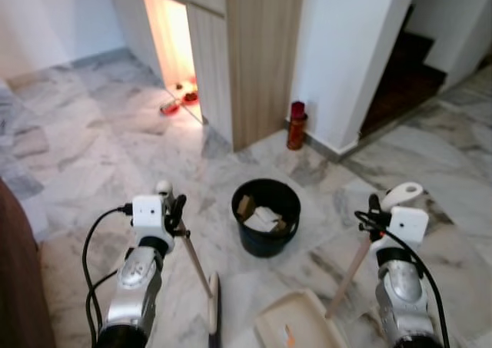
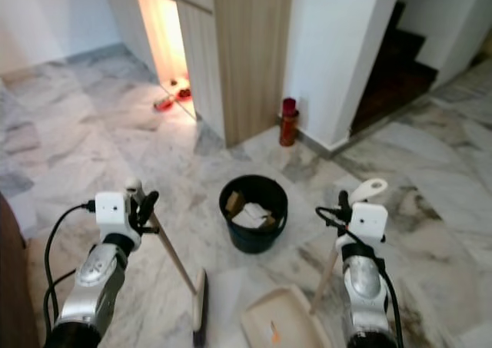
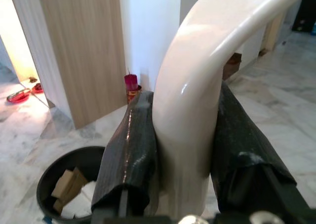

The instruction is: Sweep floor

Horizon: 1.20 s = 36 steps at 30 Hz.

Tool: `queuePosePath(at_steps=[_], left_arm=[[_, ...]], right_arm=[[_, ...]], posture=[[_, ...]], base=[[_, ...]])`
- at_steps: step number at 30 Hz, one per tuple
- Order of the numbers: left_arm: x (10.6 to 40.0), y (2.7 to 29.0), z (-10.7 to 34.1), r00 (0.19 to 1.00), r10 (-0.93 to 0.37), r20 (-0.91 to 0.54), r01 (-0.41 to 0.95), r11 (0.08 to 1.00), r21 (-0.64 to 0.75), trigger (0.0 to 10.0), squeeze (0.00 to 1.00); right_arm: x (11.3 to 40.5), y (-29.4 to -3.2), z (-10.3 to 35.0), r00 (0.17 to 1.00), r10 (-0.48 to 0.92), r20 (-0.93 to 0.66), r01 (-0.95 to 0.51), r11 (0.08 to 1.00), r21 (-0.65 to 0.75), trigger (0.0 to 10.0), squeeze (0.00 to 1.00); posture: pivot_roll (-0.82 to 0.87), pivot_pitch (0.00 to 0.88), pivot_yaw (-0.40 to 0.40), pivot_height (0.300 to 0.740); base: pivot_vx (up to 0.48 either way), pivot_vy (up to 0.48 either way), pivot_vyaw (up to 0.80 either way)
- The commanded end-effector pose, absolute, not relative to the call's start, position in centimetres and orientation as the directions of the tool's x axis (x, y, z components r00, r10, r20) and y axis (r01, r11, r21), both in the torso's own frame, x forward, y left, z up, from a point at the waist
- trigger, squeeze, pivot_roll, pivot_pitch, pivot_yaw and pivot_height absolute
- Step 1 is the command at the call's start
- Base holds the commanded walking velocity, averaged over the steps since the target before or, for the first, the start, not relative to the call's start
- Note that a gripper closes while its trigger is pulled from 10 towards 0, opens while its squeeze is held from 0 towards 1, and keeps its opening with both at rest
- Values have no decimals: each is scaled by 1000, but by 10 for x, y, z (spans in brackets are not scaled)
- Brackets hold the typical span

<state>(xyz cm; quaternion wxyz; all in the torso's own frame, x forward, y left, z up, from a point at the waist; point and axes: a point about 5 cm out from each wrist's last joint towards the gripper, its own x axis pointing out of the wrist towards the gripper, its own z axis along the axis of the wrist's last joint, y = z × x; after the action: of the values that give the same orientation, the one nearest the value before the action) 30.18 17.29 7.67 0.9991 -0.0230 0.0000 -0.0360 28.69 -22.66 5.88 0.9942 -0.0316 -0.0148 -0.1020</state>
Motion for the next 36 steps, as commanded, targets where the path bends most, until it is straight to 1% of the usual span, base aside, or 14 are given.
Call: queuePosePath(at_steps=[1,5,36], left_arm=[[305,173,82,997,-70,20,71,997,-40,10000,0],[305,173,82,997,-71,22,72,996,-43,10000,0],[308,170,83,996,-81,21,82,996,-46,10000,0]], right_arm=[[291,-226,66,976,-205,67,208,977,-43,10000,0],[291,-227,65,976,-212,55,214,976,-34,10000,0],[292,-228,62,973,-228,33,229,973,-42,10000,0]], posture=[[-42,0,28,740],[-41,0,27,740],[-58,0,30,740]], base=[[0,0,0],[0,0,0],[0,0,-800]])
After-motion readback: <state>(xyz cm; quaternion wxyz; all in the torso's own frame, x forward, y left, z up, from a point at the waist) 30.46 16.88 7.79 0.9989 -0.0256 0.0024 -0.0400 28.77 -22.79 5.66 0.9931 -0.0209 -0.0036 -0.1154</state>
